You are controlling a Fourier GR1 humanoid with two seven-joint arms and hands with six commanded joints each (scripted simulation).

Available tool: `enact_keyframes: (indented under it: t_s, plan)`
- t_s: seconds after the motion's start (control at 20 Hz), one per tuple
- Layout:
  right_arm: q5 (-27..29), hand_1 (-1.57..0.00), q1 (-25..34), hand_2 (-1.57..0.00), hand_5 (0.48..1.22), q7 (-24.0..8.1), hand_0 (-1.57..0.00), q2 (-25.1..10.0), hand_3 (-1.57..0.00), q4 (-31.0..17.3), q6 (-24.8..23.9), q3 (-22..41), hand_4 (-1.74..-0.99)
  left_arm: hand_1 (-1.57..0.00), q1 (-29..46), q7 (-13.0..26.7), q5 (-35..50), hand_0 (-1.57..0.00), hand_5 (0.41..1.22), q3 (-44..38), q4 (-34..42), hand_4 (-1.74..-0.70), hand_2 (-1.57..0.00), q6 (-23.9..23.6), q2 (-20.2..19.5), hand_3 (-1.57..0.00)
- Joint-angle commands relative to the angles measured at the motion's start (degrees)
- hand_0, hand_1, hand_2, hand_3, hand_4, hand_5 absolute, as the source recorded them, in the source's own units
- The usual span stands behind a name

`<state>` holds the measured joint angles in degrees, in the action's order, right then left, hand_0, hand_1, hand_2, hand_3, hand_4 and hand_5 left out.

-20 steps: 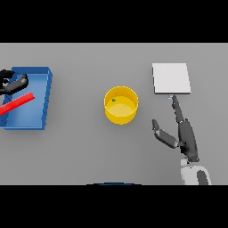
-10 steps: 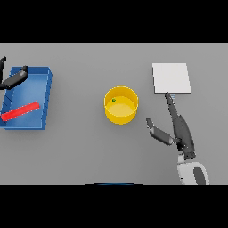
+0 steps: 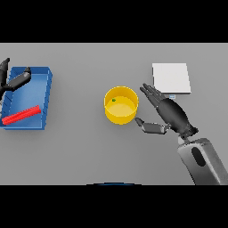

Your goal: Pick up the red beaker and tilt it to pour out 1 green nut into yellow bowl. Pick up the yellow bowl and place it on the metallic measuring scale.

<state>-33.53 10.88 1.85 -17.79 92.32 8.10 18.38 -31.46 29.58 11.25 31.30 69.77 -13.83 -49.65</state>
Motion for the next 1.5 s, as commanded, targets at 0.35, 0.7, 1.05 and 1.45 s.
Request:
enact_keyframes:
  t_s: [0.35, 0.7, 1.05, 1.45]
  plan:
    - [-6.56, 0.0, 12.46, 0.0, 0.656, 3.35, 0.0, -4.02, 0.0, -7.42, 9.01, 7.4, -1.274, 0.0, -0.32, 0.02, -0.29, 0.0, 0.723, 0.09, 0.15, -0.8, 0.0, -0.27, -0.18, 0.0]
    - [-8.97, 0.0, 19.8, 0.0, 0.686, 6.85, 0.0, -2.44, 0.0, -15.99, 13.31, 12.51, -1.25, 0.0, -0.26, -1.24, 0.15, 0.0, 0.72, -0.1, -1.12, -0.79, 0.0, 0.61, 0.09, 0.0]
    - [-10.45, 0.0, 24.22, 0.0, 0.674, 7.55, 0.0, -0.58, 0.0, -22.88, 16.23, 15.5, -1.281, 0.0, -0.66, -1.42, -0.35, 0.0, 0.734, 0.03, -1.03, -0.8, 0.0, 0.5, -0.16, 0.0]
    - [-12.19, 0.0, 26.62, 0.0, 0.713, 7.68, 0.0, 0.01, 0.0, -26.22, 19.1, 18.34, -1.304, 0.0, -1.09, -1.13, -0.36, 0.0, 0.731, 0.08, -1.51, -0.79, 0.0, 0.91, -0.03, 0.0]
